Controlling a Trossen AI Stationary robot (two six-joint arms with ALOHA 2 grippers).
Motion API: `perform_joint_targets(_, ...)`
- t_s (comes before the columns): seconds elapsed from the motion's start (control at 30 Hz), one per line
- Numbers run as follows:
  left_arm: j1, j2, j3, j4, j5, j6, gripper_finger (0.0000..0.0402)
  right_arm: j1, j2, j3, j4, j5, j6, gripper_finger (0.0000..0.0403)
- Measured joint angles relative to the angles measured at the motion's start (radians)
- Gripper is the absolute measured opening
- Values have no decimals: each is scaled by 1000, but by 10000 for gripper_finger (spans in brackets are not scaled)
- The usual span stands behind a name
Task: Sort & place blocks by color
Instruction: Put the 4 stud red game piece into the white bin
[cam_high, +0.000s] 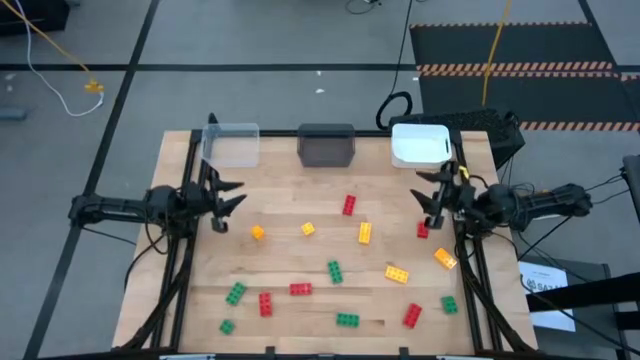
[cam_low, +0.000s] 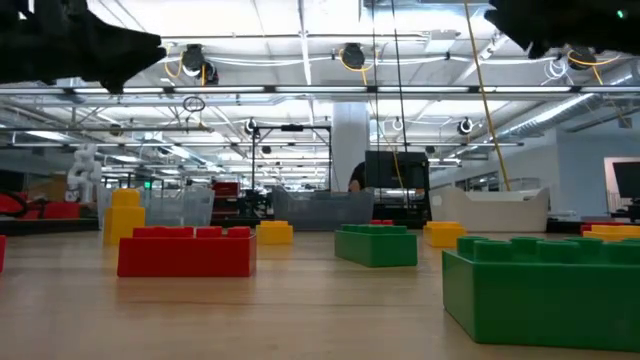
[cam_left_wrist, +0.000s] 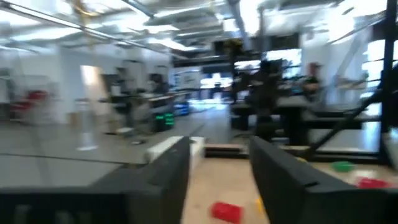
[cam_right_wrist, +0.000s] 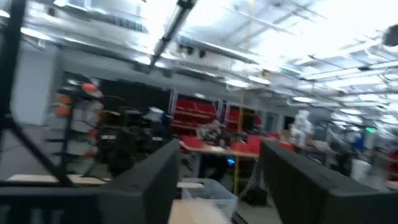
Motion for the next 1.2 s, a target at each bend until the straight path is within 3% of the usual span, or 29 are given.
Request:
perform_joint_targets(0.13, 1, 63, 83, -69, -60, 31, 257, 0, 160, 199, -152, 51, -46, 251)
perform_joint_targets(0.27, 0, 176, 226, -262, -164, 15, 291, 0, 351, 436, -404, 94, -90, 251)
perform_joint_targets(0.47, 0, 398, 429, -411, -269, 4, 287, -26, 617, 783, -897, 165, 43, 240)
perform_joint_targets(0.7, 12, 660, 617, -467, -292, 78, 270, -89, 875, 1113, -1576, 181, 231, 240)
perform_joint_targets(0.77, 25, 719, 654, -473, -293, 91, 269, -111, 924, 1151, -1714, 119, 309, 240)
perform_joint_targets(0.93, 81, 841, 706, -413, -295, 127, 269, -161, 1000, 1137, -1931, -153, 608, 233)
perform_joint_targets(1.07, 145, 920, 741, -363, -295, 124, 269, -184, 1026, 1083, -2061, -203, 808, 230)
perform_joint_targets(1.2, 187, 978, 748, -327, -295, 79, 269, -214, 1027, 996, -2078, -216, 964, 237)
